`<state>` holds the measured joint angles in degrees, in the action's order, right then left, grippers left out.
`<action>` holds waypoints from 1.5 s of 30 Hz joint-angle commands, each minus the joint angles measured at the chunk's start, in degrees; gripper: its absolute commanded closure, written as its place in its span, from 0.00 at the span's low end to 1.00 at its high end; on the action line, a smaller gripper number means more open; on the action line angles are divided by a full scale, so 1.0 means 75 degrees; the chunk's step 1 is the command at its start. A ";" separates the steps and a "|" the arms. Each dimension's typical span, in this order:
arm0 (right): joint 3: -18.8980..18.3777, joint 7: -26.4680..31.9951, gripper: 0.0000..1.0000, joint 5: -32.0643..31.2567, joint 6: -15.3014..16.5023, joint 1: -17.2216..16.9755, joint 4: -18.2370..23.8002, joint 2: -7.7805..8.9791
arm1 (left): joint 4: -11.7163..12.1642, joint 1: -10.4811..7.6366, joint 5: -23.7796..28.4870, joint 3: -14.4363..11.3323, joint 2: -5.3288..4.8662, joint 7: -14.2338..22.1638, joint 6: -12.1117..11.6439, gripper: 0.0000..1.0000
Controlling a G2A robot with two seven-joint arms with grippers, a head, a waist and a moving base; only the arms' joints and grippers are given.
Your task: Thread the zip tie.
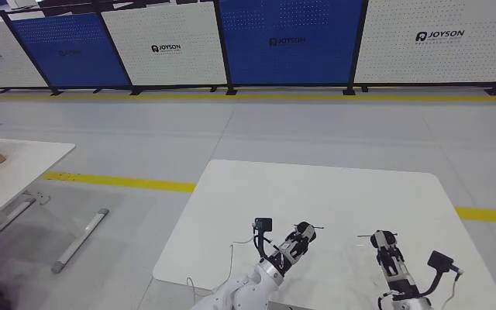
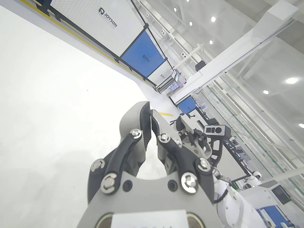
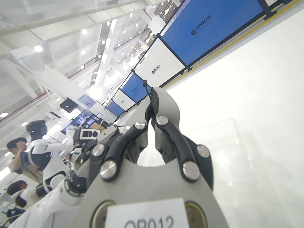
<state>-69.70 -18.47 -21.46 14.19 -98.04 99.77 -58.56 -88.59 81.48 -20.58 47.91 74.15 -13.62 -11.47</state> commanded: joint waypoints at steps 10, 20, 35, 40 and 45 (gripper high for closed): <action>0.0495 0.0312 1.00 -0.0521 0.0172 0.0212 -0.0157 -0.0180 | 0.0038 -0.0007 -0.0037 -0.0011 0.0001 0.0080 0.0053 1.00; 0.0495 0.0312 1.00 -0.0521 0.0172 0.0212 -0.0157 -0.0180 | 0.0375 -0.0064 -0.0571 -0.0009 -0.0026 0.0272 -0.0502 1.00; 0.0526 0.0590 1.00 -0.0102 0.0557 0.0251 -0.0223 -0.0242 | 0.0310 -0.0007 -0.0892 -0.0012 -0.0020 -0.0010 -0.0701 1.00; 0.0526 0.0590 1.00 -0.0102 0.0557 0.0251 -0.0223 -0.0242 | 0.0310 -0.0007 -0.0892 -0.0012 -0.0020 -0.0010 -0.0701 1.00; 0.0545 0.0593 1.00 -0.0060 0.0542 0.0274 -0.0206 -0.0260 | 0.0310 -0.0007 -0.0892 -0.0012 -0.0020 -0.0010 -0.0701 1.00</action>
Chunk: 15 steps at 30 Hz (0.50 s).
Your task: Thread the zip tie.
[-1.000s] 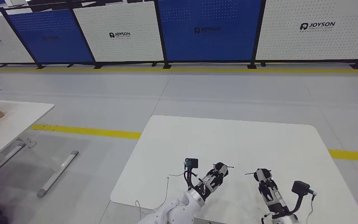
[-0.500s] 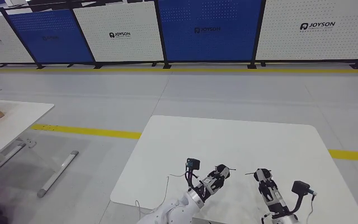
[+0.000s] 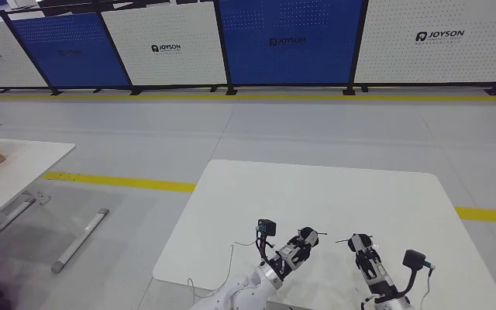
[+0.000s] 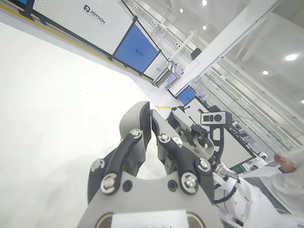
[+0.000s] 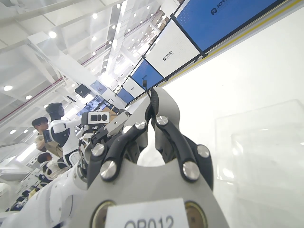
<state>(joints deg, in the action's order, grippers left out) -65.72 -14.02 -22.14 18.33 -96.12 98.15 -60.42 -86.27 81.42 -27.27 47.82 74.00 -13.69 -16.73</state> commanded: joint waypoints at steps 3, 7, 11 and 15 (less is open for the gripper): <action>0.0173 -0.0401 1.00 -0.0156 0.0000 0.0156 -0.0115 -0.0102 | 0.0000 0.0000 0.0000 0.0000 0.0000 0.0000 0.0000 1.00; 0.0602 -0.0892 1.00 -0.0499 -0.0037 0.0471 -0.0504 -0.0268 | 0.0000 0.0000 0.0000 0.0000 0.0000 0.0000 0.0000 1.00; 0.0654 -0.0913 1.00 -0.0573 -0.0130 0.0535 -0.0583 -0.0291 | 0.0000 0.0000 0.0000 0.0000 0.0000 0.0000 0.0000 1.00; 0.0654 -0.0913 1.00 -0.0573 -0.0130 0.0535 -0.0583 -0.0291 | 0.0000 0.0000 0.0000 0.0000 0.0000 0.0000 0.0000 1.00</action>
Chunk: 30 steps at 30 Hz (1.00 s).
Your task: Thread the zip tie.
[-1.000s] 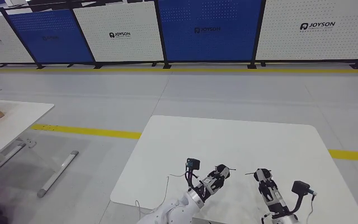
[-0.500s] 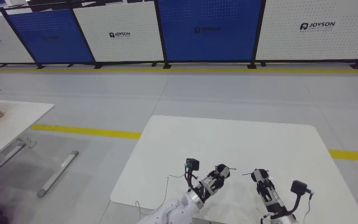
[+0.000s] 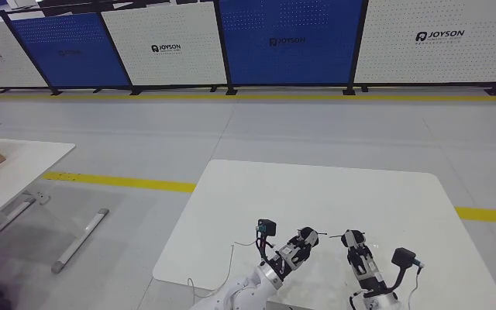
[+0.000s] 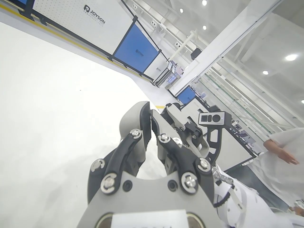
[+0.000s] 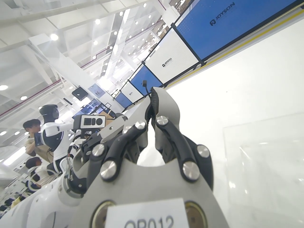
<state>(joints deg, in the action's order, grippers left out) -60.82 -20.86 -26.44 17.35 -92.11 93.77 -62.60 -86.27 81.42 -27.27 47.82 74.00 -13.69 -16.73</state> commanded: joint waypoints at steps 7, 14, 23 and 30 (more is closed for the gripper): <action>0.0006 -0.0267 1.00 -0.0119 -0.0070 0.0016 -0.0017 -0.0058 | 0.0000 0.0000 0.0000 0.0000 0.0000 0.0000 0.0000 1.00; 0.0201 -0.1163 1.00 -0.0625 0.0165 0.0104 -0.0355 -0.0201 | 0.0000 0.0000 0.0000 0.0000 0.0000 0.0000 0.0000 1.00; 0.0201 -0.1163 1.00 -0.0625 0.0165 0.0104 -0.0355 -0.0201 | 0.0000 0.0000 0.0000 0.0000 0.0000 0.0000 0.0000 1.00; 0.0214 -0.0647 1.00 0.0315 0.0284 0.0137 -0.0172 -0.0246 | 0.0000 0.0000 0.0000 0.0000 0.0000 0.0000 0.0000 1.00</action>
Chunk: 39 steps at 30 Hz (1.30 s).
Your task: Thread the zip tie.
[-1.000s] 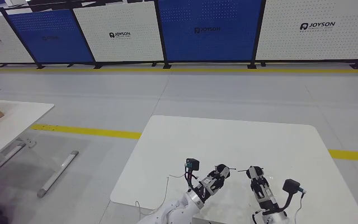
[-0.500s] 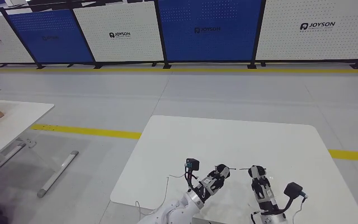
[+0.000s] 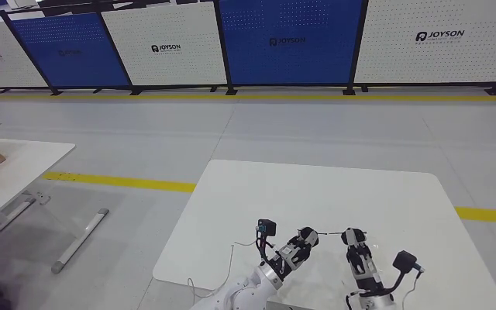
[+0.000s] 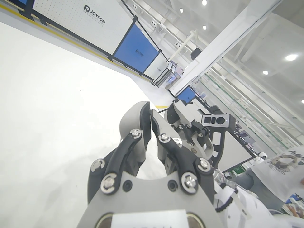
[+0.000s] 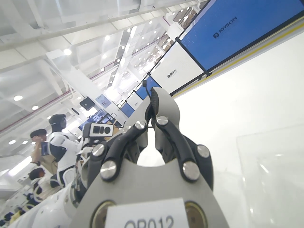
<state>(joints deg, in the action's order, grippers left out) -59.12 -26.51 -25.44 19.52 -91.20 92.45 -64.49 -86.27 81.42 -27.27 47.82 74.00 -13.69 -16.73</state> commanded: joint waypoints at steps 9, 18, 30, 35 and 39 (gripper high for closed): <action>-0.0211 0.0378 1.00 0.0651 -0.0005 -0.0028 0.0084 0.0114 | 0.0000 0.0000 0.0000 0.0000 0.0000 0.0000 0.0000 1.00; -0.0190 0.0106 1.00 -0.0018 -0.0005 -0.0025 -0.0073 0.0136 | 0.0000 0.0000 0.0000 0.0000 0.0000 0.0000 0.0000 1.00; -0.0190 0.0106 1.00 -0.0018 -0.0005 -0.0025 -0.0073 0.0136 | -0.0274 0.0116 -0.0024 0.0104 0.0014 -0.0249 0.0068 1.00; -0.0191 0.0124 1.00 -0.0006 -0.0009 -0.0024 -0.0063 0.0134 | -0.0274 0.0116 -0.0024 0.0104 0.0014 -0.0249 0.0068 1.00; -0.0193 0.0438 1.00 0.0178 -0.0005 -0.0037 0.0191 0.0105 | -0.0274 0.0116 -0.0024 0.0104 0.0014 -0.0249 0.0068 1.00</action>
<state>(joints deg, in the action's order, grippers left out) -60.58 -23.68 -24.35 19.48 -91.40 93.35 -63.66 -88.32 82.30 -27.45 48.60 74.10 -15.57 -16.21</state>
